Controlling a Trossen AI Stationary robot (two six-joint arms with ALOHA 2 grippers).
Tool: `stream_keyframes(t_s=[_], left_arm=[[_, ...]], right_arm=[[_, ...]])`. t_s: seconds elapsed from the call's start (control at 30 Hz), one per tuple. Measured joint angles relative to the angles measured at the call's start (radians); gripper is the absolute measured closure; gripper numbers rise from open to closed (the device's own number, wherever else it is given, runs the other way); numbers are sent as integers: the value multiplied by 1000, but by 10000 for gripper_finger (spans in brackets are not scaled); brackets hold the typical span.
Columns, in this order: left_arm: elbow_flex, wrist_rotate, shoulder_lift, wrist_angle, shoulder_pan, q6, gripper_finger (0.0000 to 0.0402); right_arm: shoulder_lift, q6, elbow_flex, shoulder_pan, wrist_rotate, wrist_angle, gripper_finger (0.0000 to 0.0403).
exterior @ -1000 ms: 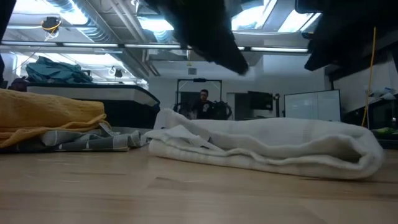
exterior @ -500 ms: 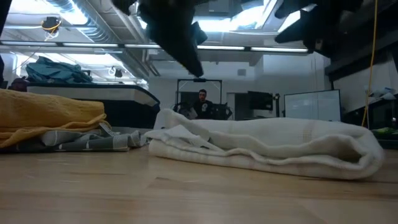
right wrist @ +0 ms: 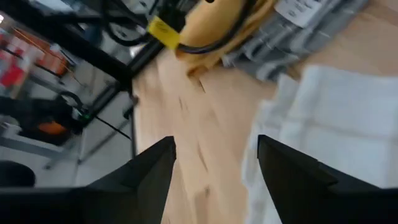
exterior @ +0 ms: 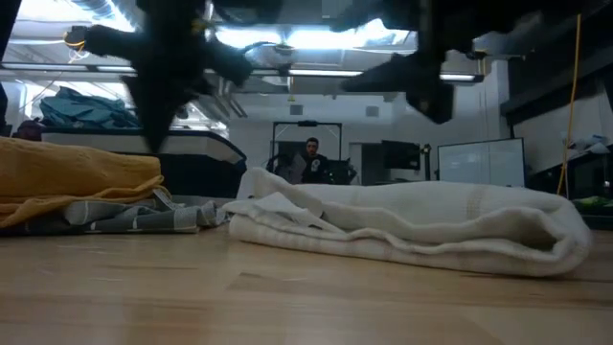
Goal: Fold towel
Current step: Stack the stacked towels on top of the white towel
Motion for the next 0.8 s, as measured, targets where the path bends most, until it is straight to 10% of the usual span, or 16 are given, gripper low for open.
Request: stream_keyframes(t_s=[0.23,0.8], left_arm=[[0,-88,-39,-276,-20,-155,398],[-247,-166,-333,-256,-214,-844,398]], right_arm=[[88,-5,35,-57,-22,142,164],[155,-30,103,-103,6,133,164]])
